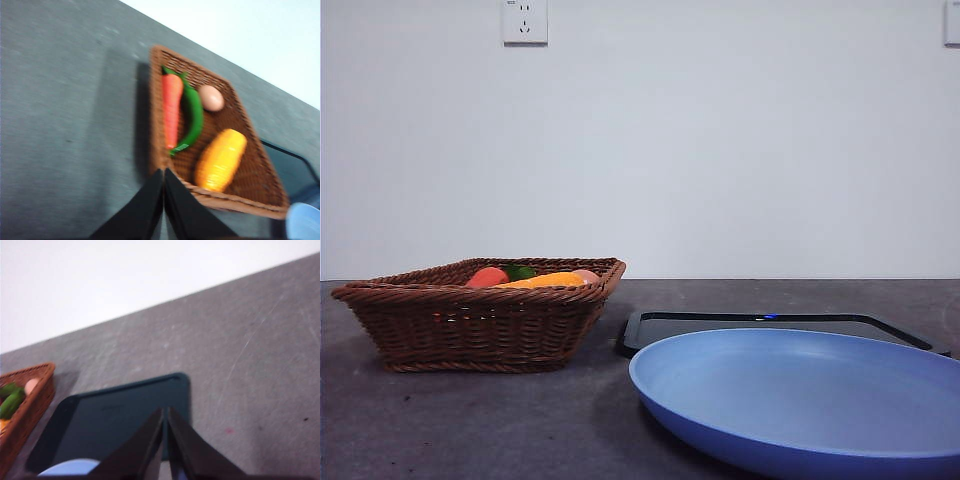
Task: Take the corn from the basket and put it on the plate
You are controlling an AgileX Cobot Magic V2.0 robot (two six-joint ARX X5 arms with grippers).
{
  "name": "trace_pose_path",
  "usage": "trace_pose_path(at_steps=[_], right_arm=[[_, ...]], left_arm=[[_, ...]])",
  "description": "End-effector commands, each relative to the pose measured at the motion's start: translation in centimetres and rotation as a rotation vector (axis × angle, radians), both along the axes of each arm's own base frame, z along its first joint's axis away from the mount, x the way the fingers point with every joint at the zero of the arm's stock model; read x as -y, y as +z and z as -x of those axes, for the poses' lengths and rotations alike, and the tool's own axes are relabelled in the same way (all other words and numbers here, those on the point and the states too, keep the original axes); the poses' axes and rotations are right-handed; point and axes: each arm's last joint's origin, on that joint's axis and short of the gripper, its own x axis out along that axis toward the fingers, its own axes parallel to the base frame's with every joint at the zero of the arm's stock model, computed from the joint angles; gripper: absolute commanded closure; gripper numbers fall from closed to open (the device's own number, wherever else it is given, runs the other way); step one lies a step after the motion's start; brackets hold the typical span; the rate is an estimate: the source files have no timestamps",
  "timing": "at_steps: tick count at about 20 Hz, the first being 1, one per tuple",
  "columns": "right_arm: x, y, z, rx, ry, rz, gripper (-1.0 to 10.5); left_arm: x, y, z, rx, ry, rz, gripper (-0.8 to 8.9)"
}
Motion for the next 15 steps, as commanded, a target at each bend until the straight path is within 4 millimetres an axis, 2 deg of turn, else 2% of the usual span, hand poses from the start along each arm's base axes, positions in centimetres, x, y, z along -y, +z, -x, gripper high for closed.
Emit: trace_pose_path(at_steps=[1, 8, 15], right_arm=[[-0.1, 2.0, 0.1, -0.018, 0.041, 0.001, 9.4], [-0.5, 5.5, -0.5, -0.193, 0.211, 0.009, 9.4], [-0.8, 7.5, -1.8, -0.397, 0.375, 0.014, 9.4]], left_arm=[[0.2, 1.5, -0.3, -0.012, -0.061, 0.008, 8.06], [0.6, 4.5, -1.4, -0.12, -0.239, -0.021, 8.06], [0.9, 6.9, -2.4, -0.243, -0.388, -0.066, 8.06]])
